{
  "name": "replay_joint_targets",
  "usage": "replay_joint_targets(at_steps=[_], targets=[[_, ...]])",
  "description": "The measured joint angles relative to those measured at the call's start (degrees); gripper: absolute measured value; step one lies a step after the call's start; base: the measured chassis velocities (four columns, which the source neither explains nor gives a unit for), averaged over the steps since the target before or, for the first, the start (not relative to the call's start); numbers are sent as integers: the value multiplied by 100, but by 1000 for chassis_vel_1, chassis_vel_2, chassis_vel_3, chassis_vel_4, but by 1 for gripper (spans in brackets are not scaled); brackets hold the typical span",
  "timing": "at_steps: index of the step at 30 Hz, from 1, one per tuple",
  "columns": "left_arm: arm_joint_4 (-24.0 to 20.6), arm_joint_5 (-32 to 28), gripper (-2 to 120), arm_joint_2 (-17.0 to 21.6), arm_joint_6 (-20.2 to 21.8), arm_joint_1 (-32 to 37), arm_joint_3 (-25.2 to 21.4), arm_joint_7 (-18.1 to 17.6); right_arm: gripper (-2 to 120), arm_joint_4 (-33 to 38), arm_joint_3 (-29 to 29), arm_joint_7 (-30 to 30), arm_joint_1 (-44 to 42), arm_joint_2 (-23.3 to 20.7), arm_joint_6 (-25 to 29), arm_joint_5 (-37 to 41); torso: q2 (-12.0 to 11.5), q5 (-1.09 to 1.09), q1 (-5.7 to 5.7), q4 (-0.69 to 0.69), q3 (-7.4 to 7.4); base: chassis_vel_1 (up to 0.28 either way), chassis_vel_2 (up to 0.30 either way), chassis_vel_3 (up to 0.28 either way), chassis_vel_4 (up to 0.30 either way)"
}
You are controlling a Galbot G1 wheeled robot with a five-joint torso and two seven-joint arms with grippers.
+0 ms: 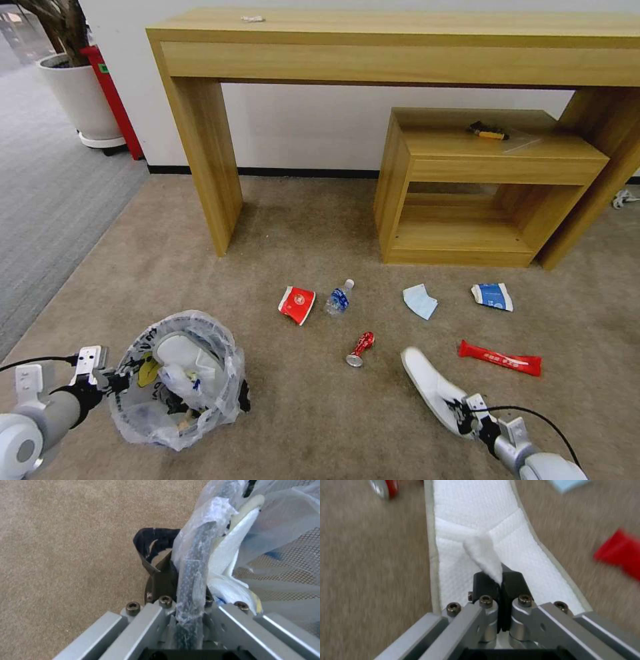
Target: Pick up the trash bin and place the garbage on the floor into it.
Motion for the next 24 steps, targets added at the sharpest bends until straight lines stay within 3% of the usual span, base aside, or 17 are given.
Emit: replay_joint_targets(at_steps=[6,12,13,14,15,17,22,23,24], targets=[[-31,9,0,-16,0,8,13,-20,0,572,123,-41,17,-102,104,-15,0,0,0,-1,0,0,0,0,0],[-40,22,0,-17,0,-60,112,-64,0,1482,-46,-110,334,-402,-281,355,0,-5,0,-1,-1,0,0,0,0],[-13,70,0,-45,0,-184,249,-112,0,2179,-1018,-33,1443,-639,-921,995,0,-3,0,0,-1,0,0,0,0],[-13,70,0,-45,0,-184,249,-112,0,2179,-1018,-33,1443,-639,-921,995,0,-3,0,0,-1,0,0,0,0],[-5,74,0,-46,0,-222,292,-125,0,2321,-1565,41,2025,-659,-1211,1355,0,-3,0,6,-1,0,0,0,0],[36,80,0,5,0,-310,367,-153,0,2383,-2318,94,2755,-573,-1608,1709,0,-4,0,2,0,0,0,0,0],[91,78,0,155,0,-413,460,-155,0,2150,-3863,373,4222,58,-1931,2203,0,-7,0,1,0,0,0,0,0],[91,78,0,155,0,-413,460,-155,0,2150,-3863,373,4222,58,-1931,2203,0,-7,0,1,0,0,0,0,0],[108,73,0,211,0,-454,486,-157,0,2028,-4271,434,4540,373,-1986,2289,0,-5,1,4,1,0,0,0,0]])
